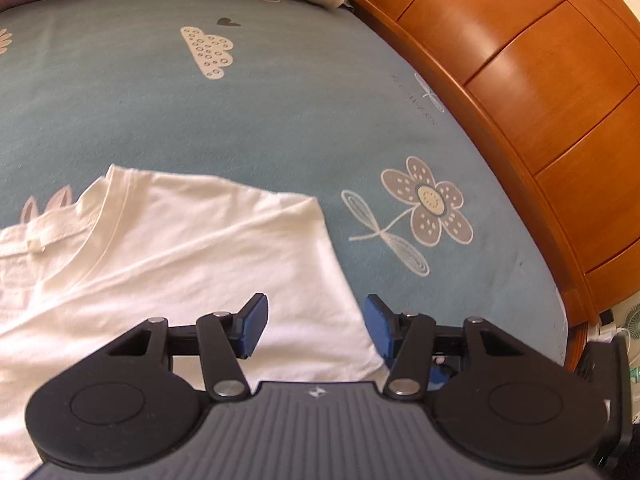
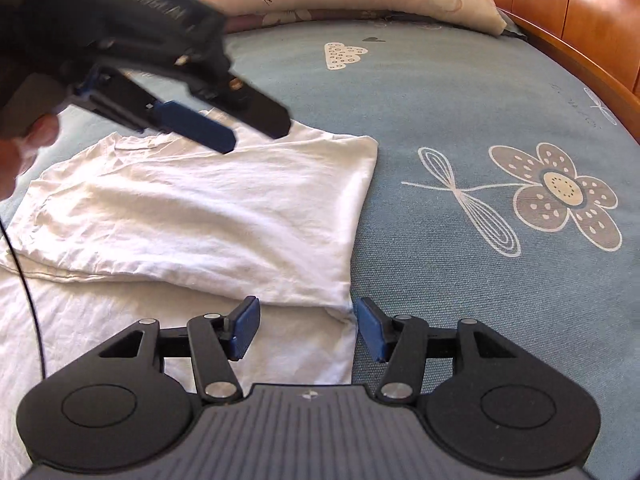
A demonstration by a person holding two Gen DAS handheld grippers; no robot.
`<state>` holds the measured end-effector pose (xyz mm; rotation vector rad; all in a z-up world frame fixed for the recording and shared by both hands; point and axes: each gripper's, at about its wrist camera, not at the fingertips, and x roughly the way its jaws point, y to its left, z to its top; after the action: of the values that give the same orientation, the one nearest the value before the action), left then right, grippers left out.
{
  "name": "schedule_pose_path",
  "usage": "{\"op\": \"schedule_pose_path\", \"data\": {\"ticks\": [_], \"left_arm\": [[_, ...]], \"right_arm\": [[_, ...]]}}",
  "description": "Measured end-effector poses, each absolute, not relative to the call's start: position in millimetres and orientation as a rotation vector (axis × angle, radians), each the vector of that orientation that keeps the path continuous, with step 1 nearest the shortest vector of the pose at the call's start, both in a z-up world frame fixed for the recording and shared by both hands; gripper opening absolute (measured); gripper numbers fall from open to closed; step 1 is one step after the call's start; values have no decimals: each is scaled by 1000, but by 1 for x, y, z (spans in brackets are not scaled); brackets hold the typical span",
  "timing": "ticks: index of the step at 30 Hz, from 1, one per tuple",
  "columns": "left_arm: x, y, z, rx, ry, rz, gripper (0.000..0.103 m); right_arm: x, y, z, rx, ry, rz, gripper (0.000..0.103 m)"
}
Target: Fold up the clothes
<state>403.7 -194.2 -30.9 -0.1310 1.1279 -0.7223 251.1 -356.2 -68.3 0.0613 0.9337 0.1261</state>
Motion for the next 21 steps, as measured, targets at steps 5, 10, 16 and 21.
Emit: {"op": "schedule_pose_path", "data": {"ticks": [5,10,16,21], "left_arm": [[373,-177,-64,-84,1192,-672,53],[345,-163,-59,-49,1181,-710,60],[352,-149,-50,29,1085,-648,62],[344,-142,-62,60,1108,-649,63]], "right_arm": [[243,-355,-68,21,956,120,59],[240,-355,-67,-11,982,90,59],[253,-345,-54,-17,938,95,59],[283,-328,-38,20,881,185,56]]}}
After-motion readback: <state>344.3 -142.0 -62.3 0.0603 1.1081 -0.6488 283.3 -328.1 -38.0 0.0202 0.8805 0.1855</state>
